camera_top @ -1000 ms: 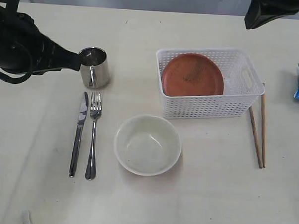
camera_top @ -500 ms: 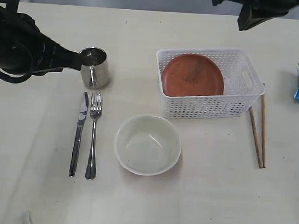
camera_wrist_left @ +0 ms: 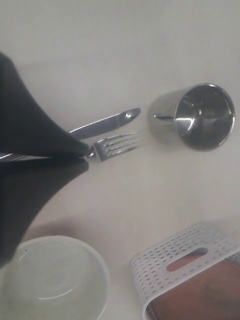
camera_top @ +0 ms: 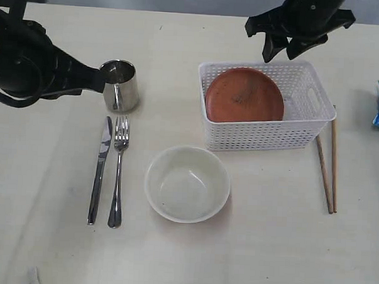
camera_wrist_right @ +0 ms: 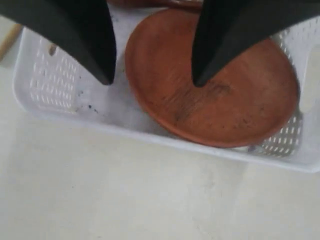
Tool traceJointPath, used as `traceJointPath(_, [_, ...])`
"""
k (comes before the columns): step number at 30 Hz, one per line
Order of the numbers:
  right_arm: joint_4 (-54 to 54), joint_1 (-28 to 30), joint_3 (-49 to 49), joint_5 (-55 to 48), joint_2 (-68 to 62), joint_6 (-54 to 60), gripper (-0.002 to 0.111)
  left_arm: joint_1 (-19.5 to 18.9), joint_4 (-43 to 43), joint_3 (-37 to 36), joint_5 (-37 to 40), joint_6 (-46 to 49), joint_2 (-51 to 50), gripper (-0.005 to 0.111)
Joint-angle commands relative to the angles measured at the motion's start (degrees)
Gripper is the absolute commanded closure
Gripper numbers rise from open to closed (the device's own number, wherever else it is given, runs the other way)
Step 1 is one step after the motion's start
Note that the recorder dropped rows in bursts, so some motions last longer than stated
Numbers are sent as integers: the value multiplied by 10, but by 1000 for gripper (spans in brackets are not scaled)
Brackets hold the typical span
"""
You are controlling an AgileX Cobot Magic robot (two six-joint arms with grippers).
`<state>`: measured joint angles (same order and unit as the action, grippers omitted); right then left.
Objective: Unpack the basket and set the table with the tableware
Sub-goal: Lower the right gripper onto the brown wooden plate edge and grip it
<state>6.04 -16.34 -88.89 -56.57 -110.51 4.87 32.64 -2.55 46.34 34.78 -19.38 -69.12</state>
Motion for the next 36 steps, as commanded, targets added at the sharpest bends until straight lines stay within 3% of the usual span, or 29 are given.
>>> traceJointPath(1, [86,39,-41,-11,-49,117,65,0,2,0,5,7,1,107])
traceJointPath(5, [98,66,-62,-35,-81,156,65,0,2,0,5,10,1,107])
traceJointPath(11, [199,96,-66,-84,-106,258,65,0,2,0,7,10,1,107])
traceJointPath(36, [187,96,-66,-112,-158,304,65,0,3,0,10,10,1,107])
